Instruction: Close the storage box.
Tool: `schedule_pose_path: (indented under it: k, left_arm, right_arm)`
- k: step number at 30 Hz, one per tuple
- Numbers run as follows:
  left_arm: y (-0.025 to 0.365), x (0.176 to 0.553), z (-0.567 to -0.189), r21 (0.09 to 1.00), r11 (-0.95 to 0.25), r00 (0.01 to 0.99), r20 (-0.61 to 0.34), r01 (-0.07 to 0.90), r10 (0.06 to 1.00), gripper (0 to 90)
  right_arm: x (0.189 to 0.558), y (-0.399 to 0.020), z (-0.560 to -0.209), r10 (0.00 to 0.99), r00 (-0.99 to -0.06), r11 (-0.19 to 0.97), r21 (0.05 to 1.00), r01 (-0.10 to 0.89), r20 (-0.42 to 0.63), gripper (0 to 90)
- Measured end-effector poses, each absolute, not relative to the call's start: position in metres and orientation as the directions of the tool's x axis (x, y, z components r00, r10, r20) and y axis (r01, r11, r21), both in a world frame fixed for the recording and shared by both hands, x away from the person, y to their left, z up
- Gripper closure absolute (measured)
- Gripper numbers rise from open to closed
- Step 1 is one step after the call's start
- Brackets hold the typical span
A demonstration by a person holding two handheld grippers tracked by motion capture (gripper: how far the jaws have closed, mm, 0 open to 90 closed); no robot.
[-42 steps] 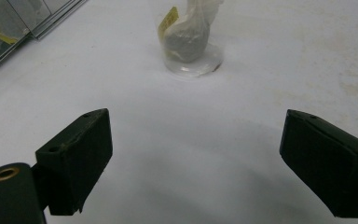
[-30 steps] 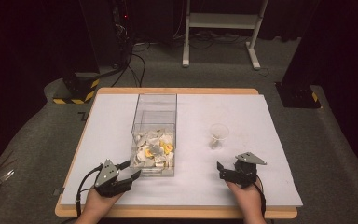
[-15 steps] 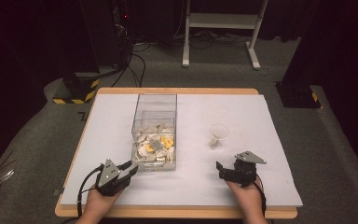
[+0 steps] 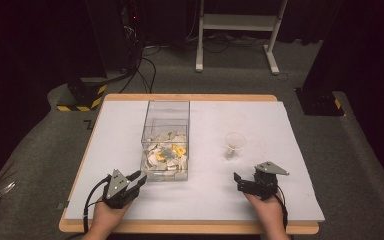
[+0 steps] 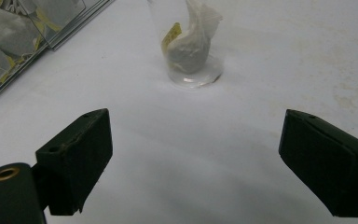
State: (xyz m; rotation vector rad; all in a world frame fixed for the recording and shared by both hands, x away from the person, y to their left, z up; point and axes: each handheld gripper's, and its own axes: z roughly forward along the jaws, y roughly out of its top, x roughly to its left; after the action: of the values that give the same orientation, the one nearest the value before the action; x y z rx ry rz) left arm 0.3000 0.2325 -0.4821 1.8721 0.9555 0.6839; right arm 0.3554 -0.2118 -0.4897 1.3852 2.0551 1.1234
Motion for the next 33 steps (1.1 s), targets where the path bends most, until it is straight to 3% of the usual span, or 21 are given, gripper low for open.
schedule_pose_path:
  k: [3, 8, 15, 33]
  left_arm:
    - [0.232, 0.306, -0.482, 0.891, -0.279, 0.528, 0.052, 0.359, 0.848, 42.6]
    - [0.229, 0.314, -0.482, 0.887, -0.279, 0.493, 0.068, 0.369, 0.867, 22.2]
    - [0.221, 0.331, -0.482, 0.874, -0.283, 0.507, 0.049, 0.395, 0.861, 15.5]
    - [0.205, 0.36, -0.492, 0.883, -0.263, 0.495, 0.04, 0.389, 0.868, 14.7]
  right_arm:
    - [0.355, -0.212, -0.49, 0.902, -0.419, 0.174, 0.806, 0.566, 0.1, 9.9]
    - [0.355, -0.213, -0.489, 0.902, -0.418, 0.166, 0.807, 0.567, 0.108, 9.8]
    - [0.353, -0.214, -0.488, 0.902, -0.417, 0.159, 0.812, 0.561, 0.111, 9.9]
    - [0.354, -0.218, -0.488, 0.903, -0.413, 0.153, 0.812, 0.564, 0.116, 9.9]
